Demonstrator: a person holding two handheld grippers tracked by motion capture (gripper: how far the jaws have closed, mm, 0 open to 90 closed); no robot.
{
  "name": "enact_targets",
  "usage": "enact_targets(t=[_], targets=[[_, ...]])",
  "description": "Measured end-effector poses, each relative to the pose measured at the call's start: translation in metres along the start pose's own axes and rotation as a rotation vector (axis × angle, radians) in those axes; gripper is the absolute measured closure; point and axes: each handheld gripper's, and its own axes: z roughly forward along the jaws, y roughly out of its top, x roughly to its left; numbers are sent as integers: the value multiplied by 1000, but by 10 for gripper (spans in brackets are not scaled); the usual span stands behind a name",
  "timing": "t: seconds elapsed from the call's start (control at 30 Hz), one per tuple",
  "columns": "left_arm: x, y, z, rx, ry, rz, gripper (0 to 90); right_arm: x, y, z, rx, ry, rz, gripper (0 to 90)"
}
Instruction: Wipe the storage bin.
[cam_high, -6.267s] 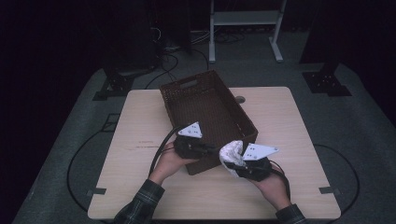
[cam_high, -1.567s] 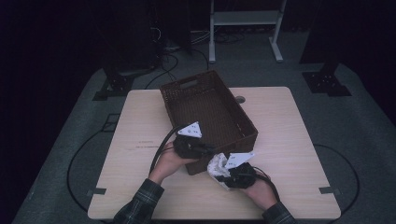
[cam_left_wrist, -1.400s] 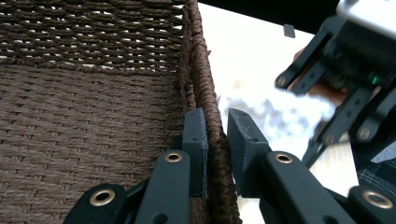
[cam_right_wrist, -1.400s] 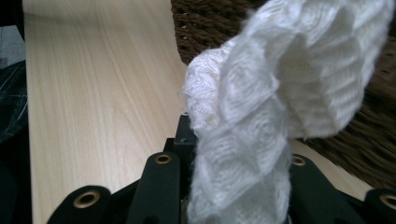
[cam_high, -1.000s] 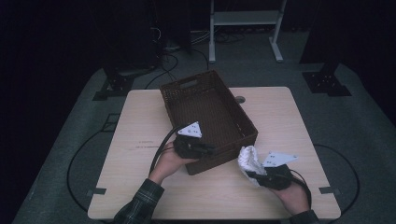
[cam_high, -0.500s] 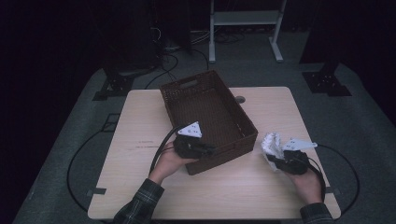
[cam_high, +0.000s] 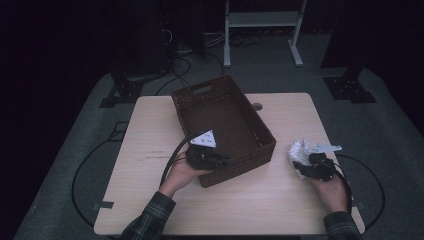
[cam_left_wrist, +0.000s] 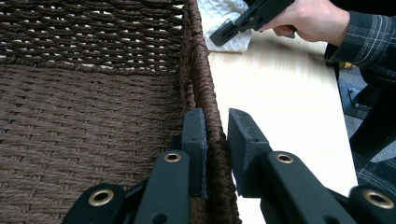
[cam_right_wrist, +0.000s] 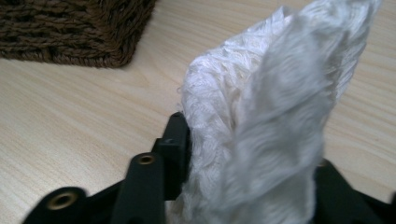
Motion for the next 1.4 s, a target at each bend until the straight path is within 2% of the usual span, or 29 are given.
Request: enact_targets(t=[0.07,0.1,0.23,0.43,0.57,0.63,0.77,0.83,0.97,1.0,1.07,1.27,1.4], targets=[[0,0,0,-1,-1,0,757,0,0,-1,1,-1,3,521],[0,0,0,0,-1,0,757,1,2,-5,0,-19,-1,467],[0,0,0,0,-2,-1,753,3,6,-13,-35,-39,3,398],[0,0,0,0,-4,-5,743,9,12,-31,-80,-74,-34,399],[0,1,-1,-1,-11,-7,724,13,21,-43,-129,-47,-49,457],[1,2,-2,-3,-13,-9,714,16,25,-46,-147,-28,-58,527],[0,6,-12,-48,-22,-23,693,17,35,-47,-175,10,-63,627],[0,9,-21,-57,-12,-17,698,17,38,-47,-189,26,-65,684],[-1,11,-38,-75,9,-9,798,20,45,-44,-191,35,-93,833],[-1,11,-43,-77,19,-8,829,21,48,-43,-190,35,-99,893],[1,10,-50,-78,30,-7,892,21,52,-40,-188,51,-98,894],[1,4,-71,-60,120,-6,896,21,63,-27,-187,89,-105,894],[1,-1,-80,-62,152,-14,895,22,67,-22,-193,104,-114,894]])
